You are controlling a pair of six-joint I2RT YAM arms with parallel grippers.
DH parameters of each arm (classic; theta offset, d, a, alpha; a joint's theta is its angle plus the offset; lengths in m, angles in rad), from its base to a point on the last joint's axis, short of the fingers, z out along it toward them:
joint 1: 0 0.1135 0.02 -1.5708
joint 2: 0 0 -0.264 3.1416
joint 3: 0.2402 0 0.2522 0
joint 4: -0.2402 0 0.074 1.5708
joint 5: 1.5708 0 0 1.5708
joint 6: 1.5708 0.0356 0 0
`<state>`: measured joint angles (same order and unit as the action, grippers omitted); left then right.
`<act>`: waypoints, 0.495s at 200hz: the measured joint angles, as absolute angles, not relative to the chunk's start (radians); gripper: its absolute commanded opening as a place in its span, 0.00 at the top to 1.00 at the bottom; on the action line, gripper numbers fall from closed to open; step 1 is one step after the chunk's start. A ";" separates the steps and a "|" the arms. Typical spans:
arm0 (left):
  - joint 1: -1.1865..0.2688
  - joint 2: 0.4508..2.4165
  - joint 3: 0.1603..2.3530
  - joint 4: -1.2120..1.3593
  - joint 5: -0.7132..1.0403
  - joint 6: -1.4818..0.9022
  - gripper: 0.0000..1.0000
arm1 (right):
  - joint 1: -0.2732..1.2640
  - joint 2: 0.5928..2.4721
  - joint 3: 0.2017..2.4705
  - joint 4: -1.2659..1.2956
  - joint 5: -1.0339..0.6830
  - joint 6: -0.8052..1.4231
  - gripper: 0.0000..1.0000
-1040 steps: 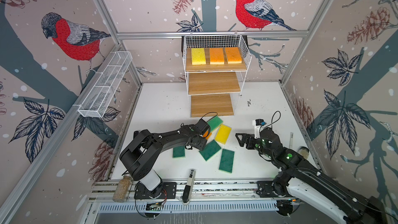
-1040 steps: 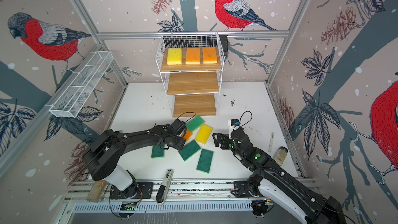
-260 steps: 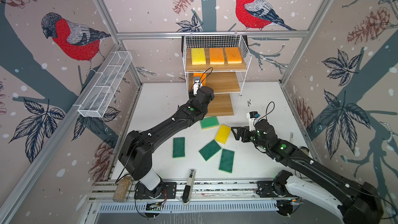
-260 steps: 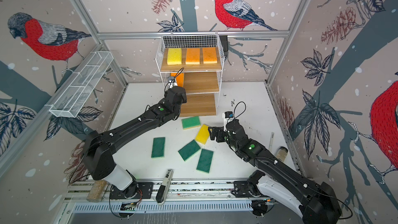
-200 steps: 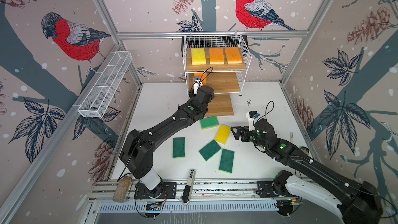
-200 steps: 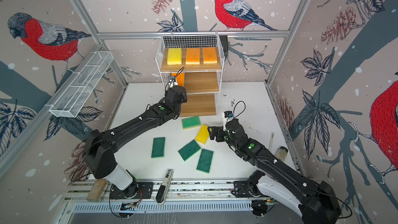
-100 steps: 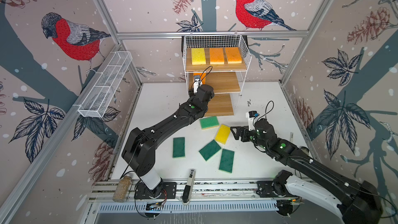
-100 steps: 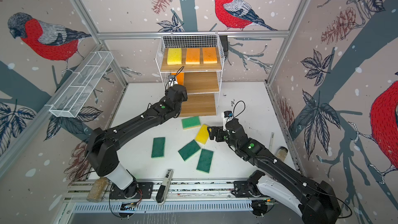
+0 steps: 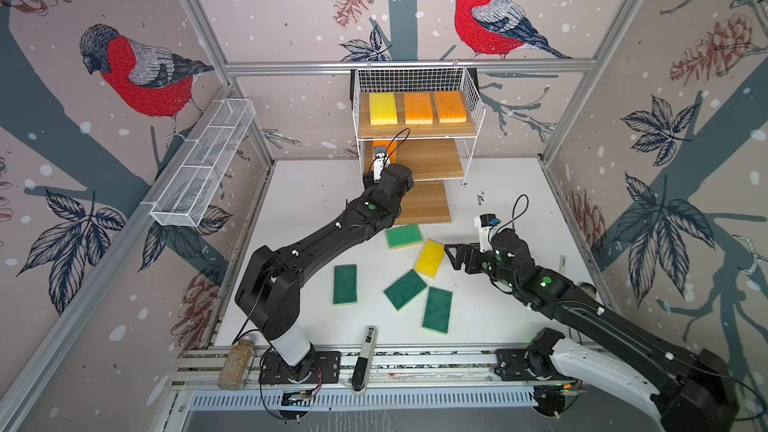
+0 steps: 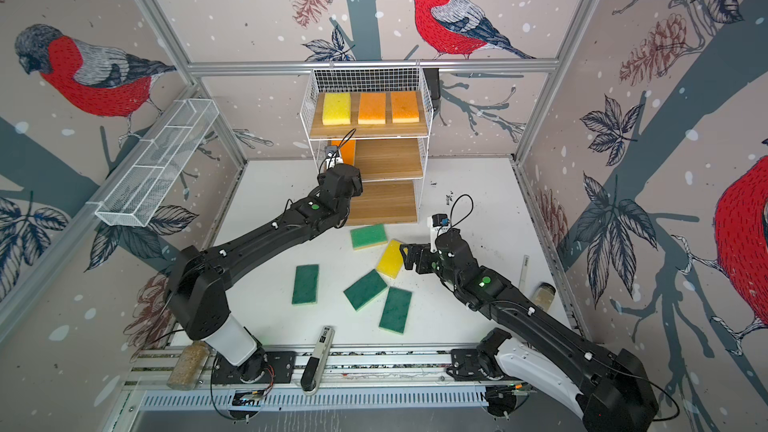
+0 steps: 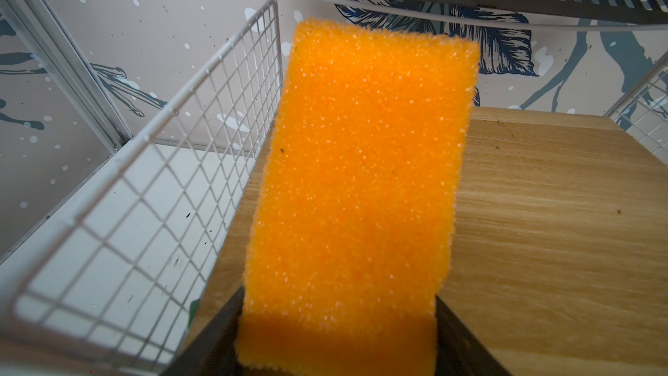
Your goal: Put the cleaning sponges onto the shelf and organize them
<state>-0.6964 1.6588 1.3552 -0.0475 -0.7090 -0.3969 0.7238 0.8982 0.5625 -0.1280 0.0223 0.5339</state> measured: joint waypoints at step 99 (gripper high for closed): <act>-0.683 1.642 1.341 -0.036 -0.706 -0.405 0.25 | 0.724 0.892 0.557 -0.128 0.019 0.553 0.05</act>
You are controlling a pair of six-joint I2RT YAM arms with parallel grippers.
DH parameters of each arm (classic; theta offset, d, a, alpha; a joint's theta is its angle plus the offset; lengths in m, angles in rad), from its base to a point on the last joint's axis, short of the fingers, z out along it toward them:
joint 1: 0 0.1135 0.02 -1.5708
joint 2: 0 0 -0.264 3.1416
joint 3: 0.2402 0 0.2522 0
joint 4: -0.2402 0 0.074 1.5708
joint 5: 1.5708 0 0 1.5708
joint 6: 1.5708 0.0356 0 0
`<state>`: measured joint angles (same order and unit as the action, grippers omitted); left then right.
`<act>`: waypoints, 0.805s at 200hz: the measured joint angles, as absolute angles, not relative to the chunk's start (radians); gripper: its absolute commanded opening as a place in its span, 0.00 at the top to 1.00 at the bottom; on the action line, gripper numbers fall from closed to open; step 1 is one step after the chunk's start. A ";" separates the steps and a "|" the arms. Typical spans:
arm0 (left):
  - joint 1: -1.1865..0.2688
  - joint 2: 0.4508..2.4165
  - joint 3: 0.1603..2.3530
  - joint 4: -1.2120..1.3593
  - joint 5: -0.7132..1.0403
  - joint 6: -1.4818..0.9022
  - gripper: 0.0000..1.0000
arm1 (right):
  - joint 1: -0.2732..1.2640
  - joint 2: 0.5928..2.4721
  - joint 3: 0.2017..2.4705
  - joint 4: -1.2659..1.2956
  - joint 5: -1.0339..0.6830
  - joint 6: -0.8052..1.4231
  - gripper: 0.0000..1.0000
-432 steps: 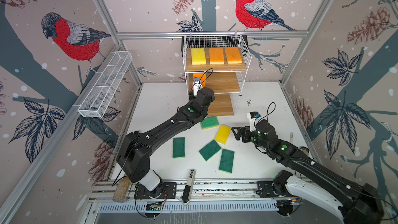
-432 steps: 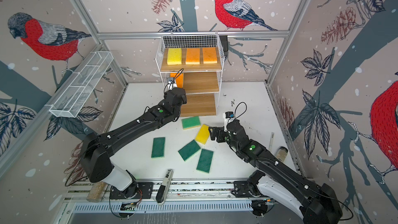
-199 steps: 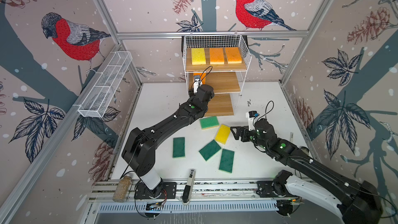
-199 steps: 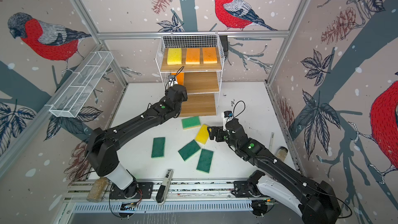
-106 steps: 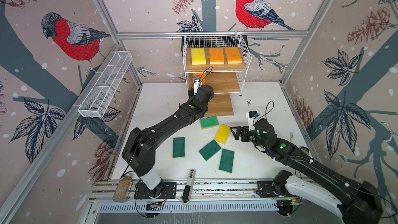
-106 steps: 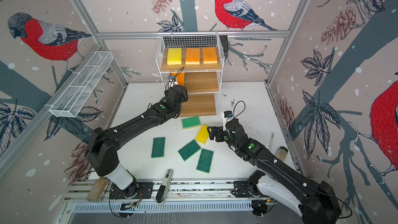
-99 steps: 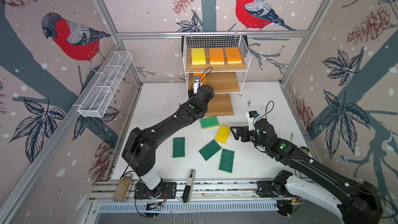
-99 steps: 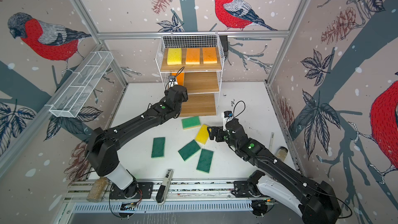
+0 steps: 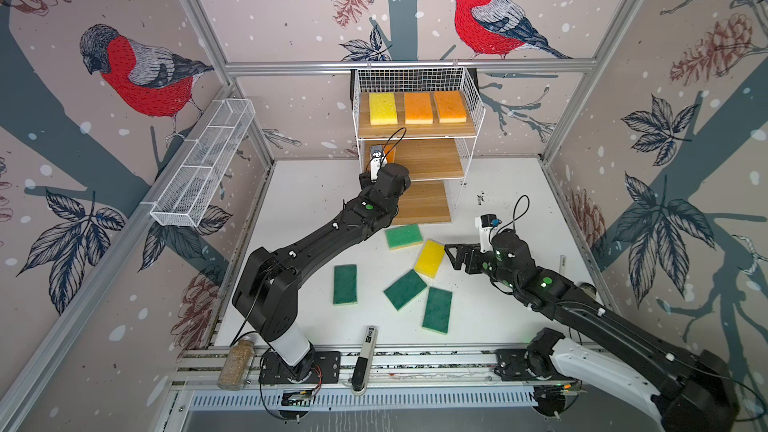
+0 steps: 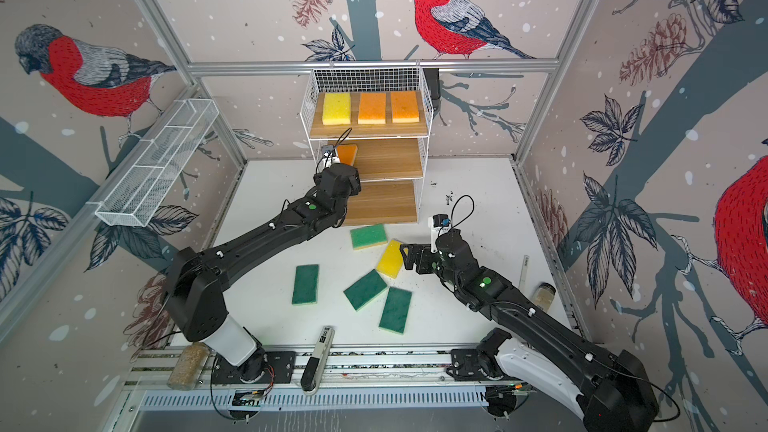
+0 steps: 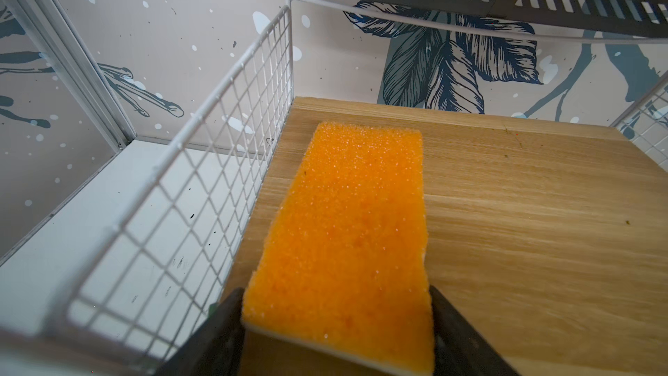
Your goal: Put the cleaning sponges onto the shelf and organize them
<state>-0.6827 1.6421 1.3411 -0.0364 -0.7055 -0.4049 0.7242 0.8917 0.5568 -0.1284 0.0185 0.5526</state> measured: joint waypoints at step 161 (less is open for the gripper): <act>-0.664 1.687 1.410 -0.067 -0.681 -0.444 0.28 | 0.725 0.870 0.543 -0.136 0.019 0.553 0.05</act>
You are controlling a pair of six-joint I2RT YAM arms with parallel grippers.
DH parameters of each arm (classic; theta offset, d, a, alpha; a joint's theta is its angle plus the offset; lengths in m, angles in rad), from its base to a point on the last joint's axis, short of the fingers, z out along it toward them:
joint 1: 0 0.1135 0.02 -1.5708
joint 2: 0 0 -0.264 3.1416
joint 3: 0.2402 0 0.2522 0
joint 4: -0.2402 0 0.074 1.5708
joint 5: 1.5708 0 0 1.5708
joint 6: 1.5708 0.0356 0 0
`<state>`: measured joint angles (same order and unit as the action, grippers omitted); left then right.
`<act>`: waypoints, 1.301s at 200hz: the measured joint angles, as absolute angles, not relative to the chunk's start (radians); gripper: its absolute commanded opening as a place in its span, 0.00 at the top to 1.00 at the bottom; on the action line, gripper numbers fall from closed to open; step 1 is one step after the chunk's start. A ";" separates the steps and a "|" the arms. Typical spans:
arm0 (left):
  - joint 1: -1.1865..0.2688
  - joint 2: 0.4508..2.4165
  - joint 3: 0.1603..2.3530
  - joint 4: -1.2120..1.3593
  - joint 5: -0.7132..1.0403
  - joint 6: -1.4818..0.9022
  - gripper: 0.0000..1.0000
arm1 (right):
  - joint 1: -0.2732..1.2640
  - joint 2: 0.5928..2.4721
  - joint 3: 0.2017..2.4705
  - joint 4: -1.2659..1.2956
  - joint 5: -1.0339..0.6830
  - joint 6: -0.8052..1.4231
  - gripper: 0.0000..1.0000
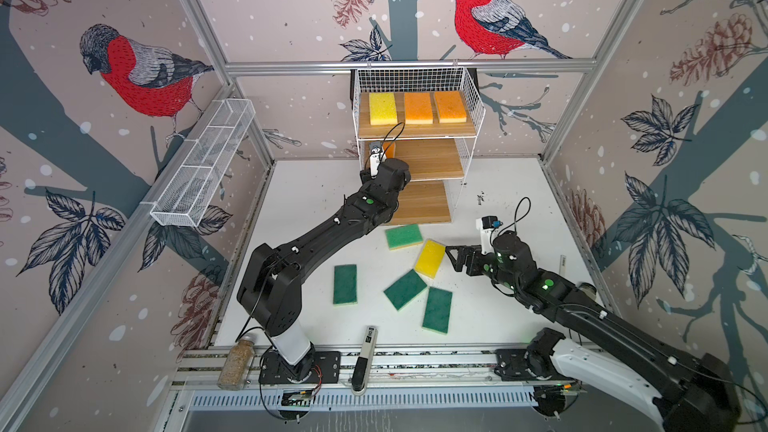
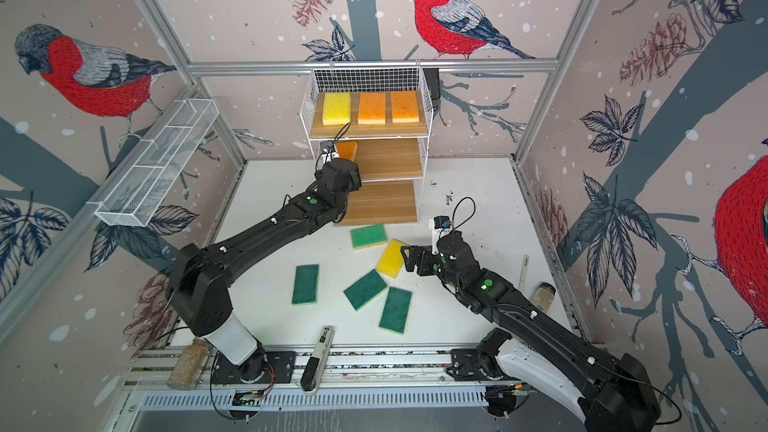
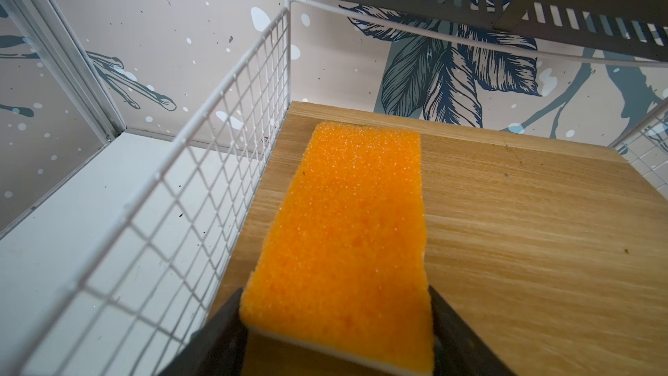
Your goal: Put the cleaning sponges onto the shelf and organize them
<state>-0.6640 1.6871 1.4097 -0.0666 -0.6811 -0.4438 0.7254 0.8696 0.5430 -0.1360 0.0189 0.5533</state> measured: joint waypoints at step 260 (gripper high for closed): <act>-0.664 1.508 1.326 -0.064 -0.524 -0.466 0.18 | 0.739 0.797 0.534 -0.159 0.031 0.579 0.06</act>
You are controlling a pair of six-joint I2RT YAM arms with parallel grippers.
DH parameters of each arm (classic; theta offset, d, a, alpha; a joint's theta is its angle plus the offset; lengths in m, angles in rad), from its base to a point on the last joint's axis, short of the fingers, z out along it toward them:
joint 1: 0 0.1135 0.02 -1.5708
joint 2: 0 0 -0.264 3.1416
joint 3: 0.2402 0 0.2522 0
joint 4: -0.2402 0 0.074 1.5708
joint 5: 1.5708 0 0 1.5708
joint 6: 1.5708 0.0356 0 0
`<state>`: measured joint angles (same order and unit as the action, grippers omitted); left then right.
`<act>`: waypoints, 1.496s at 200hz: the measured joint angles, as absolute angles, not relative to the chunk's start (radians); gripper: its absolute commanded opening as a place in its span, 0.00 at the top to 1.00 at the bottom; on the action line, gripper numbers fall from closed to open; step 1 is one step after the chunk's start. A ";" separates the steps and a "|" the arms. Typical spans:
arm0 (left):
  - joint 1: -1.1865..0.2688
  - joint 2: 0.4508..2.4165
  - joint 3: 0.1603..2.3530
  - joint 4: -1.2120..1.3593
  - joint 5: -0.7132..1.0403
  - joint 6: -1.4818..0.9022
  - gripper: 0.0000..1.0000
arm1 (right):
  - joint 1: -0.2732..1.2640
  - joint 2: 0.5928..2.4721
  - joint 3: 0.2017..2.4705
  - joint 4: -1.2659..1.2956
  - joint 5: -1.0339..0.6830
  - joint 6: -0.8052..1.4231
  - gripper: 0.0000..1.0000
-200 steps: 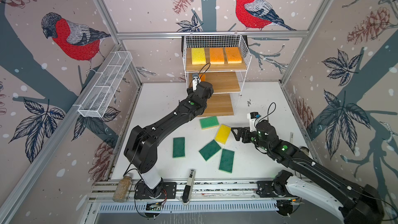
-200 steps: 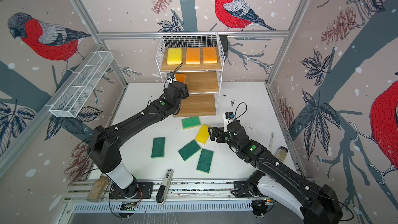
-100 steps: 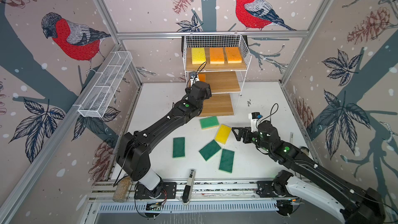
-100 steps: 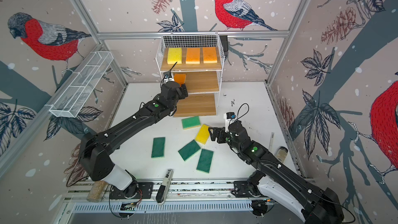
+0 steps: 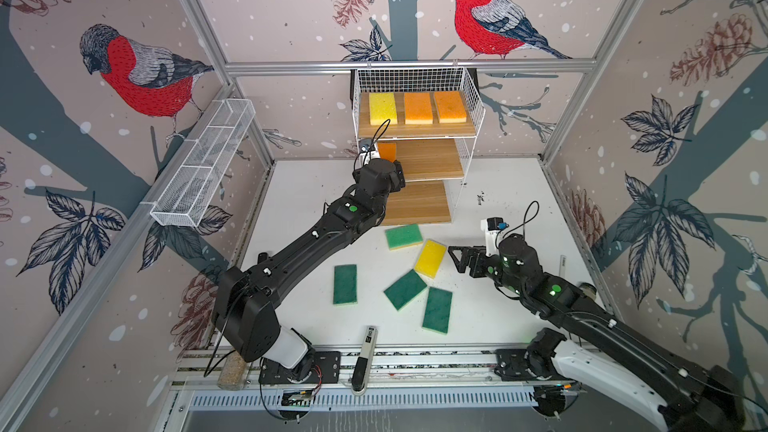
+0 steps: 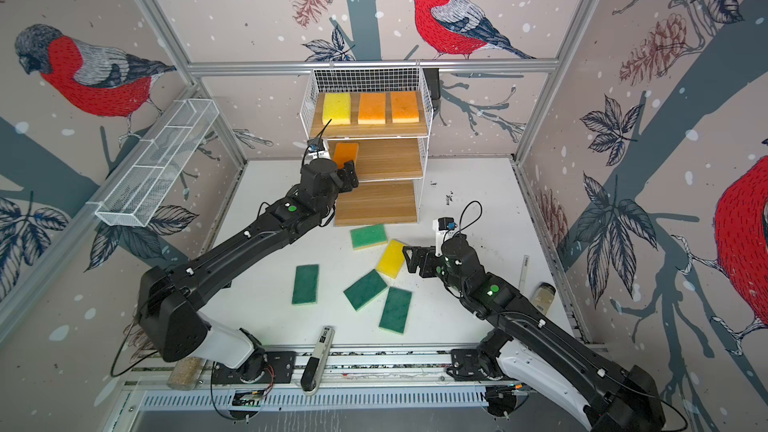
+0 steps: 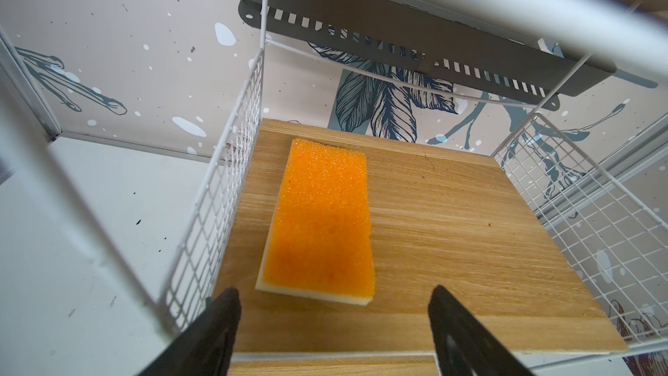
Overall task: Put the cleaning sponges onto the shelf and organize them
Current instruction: 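Open the left gripper to release the orange sponge on the middle shelf, then raise the left gripper from the shelf while the right gripper reaches in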
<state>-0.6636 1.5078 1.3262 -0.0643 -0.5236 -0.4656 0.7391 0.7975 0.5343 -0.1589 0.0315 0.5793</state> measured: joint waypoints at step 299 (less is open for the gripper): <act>-0.615 0.815 0.883 -0.195 -0.471 -0.466 0.33 | 0.808 1.355 0.855 0.622 -0.004 0.824 0.64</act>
